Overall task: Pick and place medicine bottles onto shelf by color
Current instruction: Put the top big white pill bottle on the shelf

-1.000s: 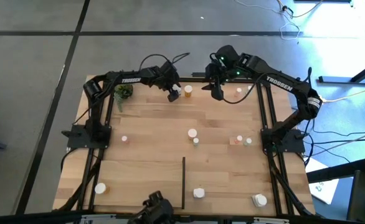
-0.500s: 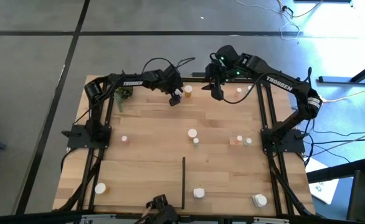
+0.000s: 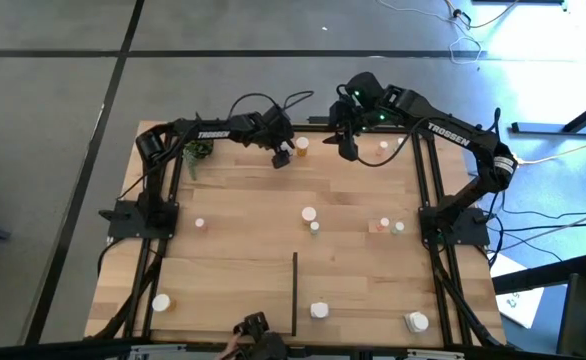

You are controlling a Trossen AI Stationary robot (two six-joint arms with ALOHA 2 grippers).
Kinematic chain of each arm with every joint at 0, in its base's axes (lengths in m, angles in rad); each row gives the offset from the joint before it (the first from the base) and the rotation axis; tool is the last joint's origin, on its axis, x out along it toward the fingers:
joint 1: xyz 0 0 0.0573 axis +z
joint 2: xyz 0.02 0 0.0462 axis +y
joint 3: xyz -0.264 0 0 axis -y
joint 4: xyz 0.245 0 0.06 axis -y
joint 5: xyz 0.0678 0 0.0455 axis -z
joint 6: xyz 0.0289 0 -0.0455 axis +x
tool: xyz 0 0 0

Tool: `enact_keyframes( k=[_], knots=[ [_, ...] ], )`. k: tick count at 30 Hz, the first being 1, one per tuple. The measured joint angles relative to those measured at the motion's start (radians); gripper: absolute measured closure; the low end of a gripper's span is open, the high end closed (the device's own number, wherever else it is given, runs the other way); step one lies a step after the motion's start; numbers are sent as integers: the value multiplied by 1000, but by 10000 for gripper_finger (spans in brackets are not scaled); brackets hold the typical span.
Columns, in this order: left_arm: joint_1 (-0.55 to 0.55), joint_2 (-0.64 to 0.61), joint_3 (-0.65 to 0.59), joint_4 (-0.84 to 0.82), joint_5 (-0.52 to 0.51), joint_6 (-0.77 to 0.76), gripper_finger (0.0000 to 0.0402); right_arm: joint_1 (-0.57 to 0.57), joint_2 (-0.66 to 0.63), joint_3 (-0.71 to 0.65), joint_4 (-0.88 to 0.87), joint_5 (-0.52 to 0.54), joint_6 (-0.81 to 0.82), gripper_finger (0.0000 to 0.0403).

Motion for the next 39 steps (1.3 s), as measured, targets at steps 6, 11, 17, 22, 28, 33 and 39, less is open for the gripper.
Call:
enact_keyframes(
  k=[6, 11, 17, 22, 28, 33, 39],
  knots=[
    [-21, 0, 0, 18, -35, -4, 72, 0, 0, 0, 0, 0, 0, 228],
    [-42, 0, 0, 29, -167, 0, 72, 0, 0, 0, 0, 0, 0, 228],
    [-58, 0, 0, 35, -242, -5, 72, 0, 0, 0, 0, 0, 0, 228],
    [-58, 0, 0, 35, -219, -4, 72, 0, 0, 0, 0, 0, 0, 228],
    [-58, 0, 0, 35, -214, -4, 72, 0, 0, 0, 4, 0, 0, 228],
    [-58, 18, 0, 28, -208, -5, 72, 0, 0, 0, 4, 0, 0, 228],
    [-64, 36, 0, 56, -225, -4, 78, 0, 0, 0, 5, 0, 0, 228]
  ],
)
